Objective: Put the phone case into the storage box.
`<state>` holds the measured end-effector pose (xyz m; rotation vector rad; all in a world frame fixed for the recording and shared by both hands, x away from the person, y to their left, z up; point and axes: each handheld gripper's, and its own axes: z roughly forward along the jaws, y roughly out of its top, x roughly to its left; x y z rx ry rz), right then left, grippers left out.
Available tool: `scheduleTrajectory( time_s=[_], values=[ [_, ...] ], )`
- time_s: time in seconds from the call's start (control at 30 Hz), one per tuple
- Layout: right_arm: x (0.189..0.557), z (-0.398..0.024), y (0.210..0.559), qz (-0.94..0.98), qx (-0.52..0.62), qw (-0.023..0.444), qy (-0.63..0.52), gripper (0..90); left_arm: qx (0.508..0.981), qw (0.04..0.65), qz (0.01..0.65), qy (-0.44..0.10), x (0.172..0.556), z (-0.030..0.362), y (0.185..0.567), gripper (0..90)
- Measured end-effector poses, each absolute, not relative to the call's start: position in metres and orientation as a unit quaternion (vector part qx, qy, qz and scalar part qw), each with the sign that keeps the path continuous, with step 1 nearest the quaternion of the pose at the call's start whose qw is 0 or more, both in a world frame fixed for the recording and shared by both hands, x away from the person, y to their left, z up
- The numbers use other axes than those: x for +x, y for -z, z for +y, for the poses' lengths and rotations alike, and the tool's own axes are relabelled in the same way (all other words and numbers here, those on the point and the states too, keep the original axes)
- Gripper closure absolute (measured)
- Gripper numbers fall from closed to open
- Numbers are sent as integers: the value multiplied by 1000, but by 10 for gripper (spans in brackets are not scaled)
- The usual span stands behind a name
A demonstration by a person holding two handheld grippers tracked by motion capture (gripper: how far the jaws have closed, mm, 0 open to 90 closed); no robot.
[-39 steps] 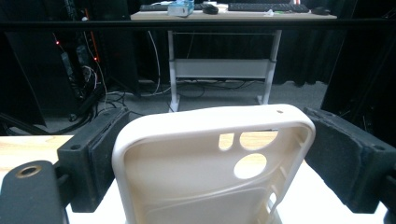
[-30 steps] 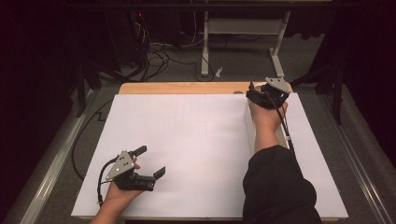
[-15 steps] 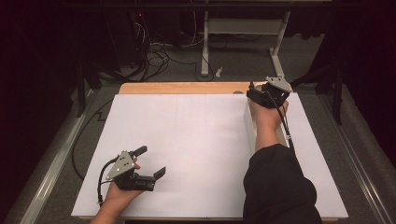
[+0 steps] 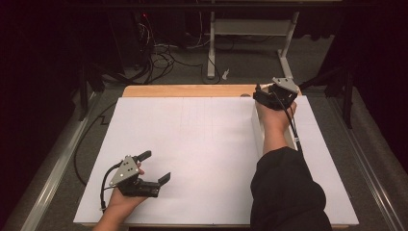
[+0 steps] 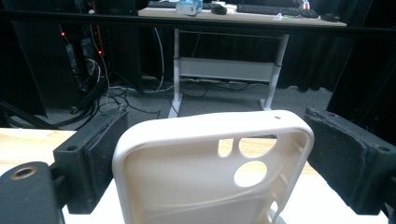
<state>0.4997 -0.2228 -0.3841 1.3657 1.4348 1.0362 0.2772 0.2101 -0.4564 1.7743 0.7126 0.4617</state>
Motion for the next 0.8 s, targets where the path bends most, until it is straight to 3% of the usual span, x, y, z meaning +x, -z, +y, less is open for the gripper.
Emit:
scheduleTrajectory(
  time_s=[0.43,0.8],
  values=[
    [504,-225,385,585,555,420,-415,2,751,554,302,-195,277,210,457,7],
    [506,-225,385,588,552,419,-416,2,751,554,301,-194,277,211,457,7]
  ],
)
